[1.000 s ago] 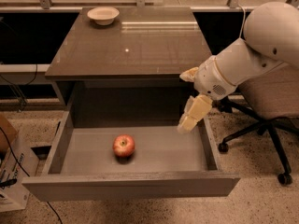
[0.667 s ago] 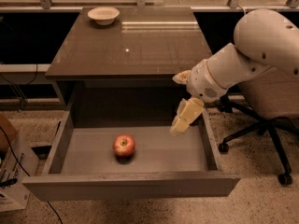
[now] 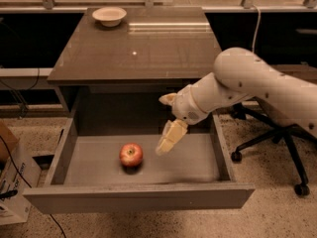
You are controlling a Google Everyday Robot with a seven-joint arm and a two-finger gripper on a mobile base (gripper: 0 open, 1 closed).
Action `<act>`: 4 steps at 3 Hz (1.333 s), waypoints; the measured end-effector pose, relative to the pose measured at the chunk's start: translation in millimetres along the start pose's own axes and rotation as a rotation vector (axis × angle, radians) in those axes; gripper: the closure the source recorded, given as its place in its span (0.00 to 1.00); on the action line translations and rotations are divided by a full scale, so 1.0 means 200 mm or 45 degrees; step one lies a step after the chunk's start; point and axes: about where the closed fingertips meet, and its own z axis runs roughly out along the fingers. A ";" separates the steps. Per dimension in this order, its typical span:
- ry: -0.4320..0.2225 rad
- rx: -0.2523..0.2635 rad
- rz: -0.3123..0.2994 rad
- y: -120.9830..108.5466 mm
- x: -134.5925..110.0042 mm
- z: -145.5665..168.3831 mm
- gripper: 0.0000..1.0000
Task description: Pick apple from top drawer and place on counter
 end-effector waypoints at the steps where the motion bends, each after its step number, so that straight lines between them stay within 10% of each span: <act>1: -0.051 -0.024 0.016 -0.02 0.03 0.22 0.00; 4: -0.111 -0.230 0.108 0.07 0.12 0.82 0.02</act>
Offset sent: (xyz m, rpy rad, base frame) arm 0.0183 0.0742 -0.1172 0.1089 0.1169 0.0194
